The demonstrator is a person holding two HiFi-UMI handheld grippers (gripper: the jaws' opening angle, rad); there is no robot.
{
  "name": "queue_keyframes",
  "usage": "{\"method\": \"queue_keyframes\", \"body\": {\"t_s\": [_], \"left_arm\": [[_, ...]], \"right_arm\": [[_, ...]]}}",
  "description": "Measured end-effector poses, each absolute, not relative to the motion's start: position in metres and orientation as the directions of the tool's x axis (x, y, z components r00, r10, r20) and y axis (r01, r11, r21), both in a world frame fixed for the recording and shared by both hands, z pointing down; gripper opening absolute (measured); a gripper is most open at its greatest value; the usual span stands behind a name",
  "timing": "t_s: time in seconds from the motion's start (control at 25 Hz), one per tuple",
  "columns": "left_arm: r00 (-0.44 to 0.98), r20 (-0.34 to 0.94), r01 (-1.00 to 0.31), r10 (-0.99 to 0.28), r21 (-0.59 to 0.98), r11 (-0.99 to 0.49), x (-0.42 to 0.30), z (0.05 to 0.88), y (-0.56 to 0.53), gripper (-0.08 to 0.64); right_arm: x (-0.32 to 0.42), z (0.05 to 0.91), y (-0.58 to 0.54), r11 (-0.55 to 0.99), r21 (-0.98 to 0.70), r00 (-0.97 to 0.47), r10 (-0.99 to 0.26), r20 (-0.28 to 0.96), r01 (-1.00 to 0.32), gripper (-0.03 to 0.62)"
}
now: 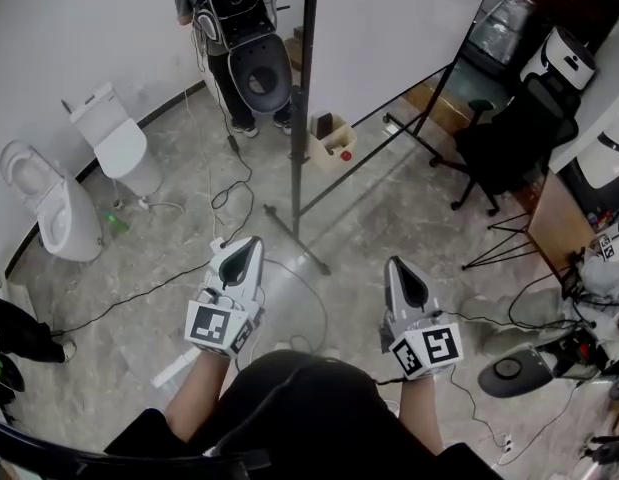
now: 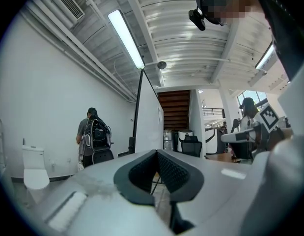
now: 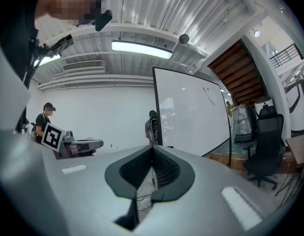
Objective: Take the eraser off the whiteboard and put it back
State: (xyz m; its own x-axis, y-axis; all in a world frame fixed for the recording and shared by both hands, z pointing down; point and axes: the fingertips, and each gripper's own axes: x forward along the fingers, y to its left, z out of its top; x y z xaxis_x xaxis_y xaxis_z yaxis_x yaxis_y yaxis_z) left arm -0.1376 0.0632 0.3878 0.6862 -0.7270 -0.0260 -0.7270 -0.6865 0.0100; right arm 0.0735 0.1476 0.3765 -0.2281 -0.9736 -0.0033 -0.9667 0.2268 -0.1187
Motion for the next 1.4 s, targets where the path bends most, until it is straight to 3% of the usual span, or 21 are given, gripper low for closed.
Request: {"method": "queue_keyframes", "body": {"t_s": [0.76,1.4], "left_arm": [[0.684,-0.003,-0.729,-0.73,0.026,-0.684,-0.222,0.41,0.054,0.006],[0.641,0.033,-0.768,-0.767,0.022,-0.64,-0.224,0.42,0.017,0.006]], "right_arm": [[0.002,0.392,0.145,0.189,-0.098,-0.194,-0.981,0.034,-0.977,0.009],[0.014,0.39,0.078,0.254,-0.088,-0.258,-0.966,0.032,-0.963,0.009]]}}
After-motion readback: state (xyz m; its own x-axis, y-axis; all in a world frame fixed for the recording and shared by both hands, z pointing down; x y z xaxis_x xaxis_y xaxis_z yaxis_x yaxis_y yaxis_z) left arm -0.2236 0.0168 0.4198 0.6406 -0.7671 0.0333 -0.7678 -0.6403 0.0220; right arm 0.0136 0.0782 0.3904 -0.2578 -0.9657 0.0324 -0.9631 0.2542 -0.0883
